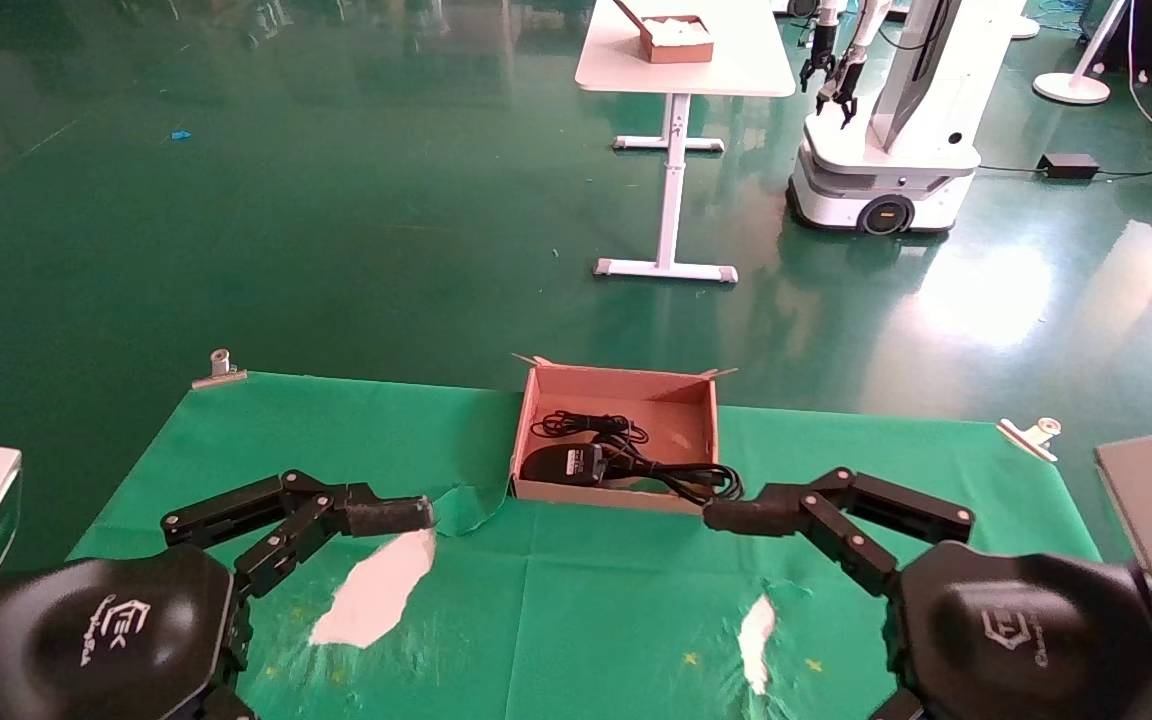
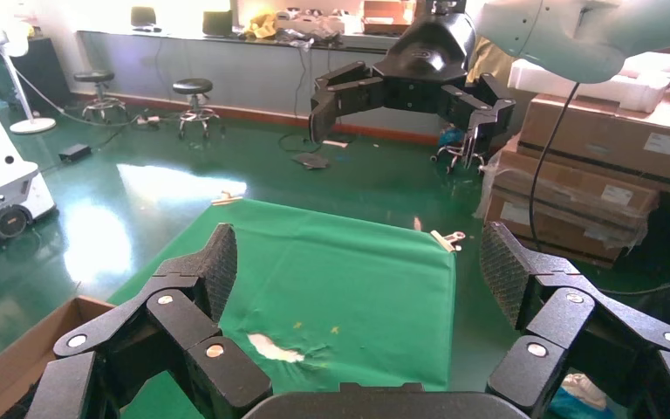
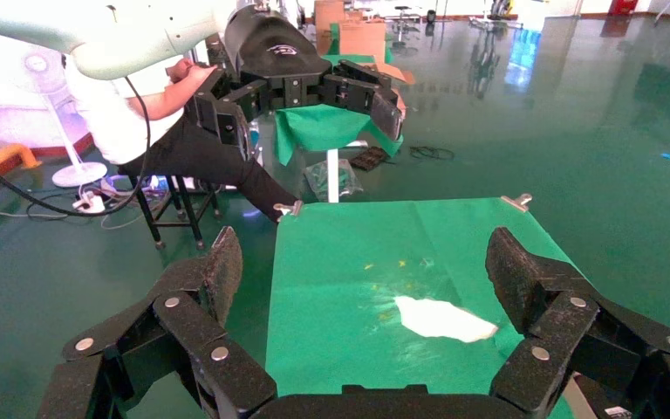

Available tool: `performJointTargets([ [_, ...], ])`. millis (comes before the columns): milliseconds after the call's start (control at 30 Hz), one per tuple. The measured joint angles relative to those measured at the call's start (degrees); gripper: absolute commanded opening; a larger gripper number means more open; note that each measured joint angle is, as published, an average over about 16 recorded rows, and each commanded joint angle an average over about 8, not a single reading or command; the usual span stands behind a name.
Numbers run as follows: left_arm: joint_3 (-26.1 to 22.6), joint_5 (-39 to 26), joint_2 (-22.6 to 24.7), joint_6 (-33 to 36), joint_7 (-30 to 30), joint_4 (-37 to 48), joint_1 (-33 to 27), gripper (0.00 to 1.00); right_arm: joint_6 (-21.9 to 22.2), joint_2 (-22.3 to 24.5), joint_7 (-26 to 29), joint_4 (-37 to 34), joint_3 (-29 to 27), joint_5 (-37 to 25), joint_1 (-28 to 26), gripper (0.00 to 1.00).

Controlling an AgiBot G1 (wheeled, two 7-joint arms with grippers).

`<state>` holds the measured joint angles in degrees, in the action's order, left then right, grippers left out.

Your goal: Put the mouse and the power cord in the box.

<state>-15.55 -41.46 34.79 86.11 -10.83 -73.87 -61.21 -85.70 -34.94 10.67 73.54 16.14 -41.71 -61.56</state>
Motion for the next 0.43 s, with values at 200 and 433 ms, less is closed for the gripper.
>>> performJointTargets([
  [200,-0.2,-0.2,0.1,-0.2,0.0,0.2,-0.2,1.0,0.0,0.0,0.0,0.0,0.0,0.0,0.0,1.0],
  [433,-0.3,-0.3,0.2,-0.4,0.0,0.2,-0.3,1.0,0.0,0.0,0.0,0.0,0.0,0.0,0.0,1.0],
])
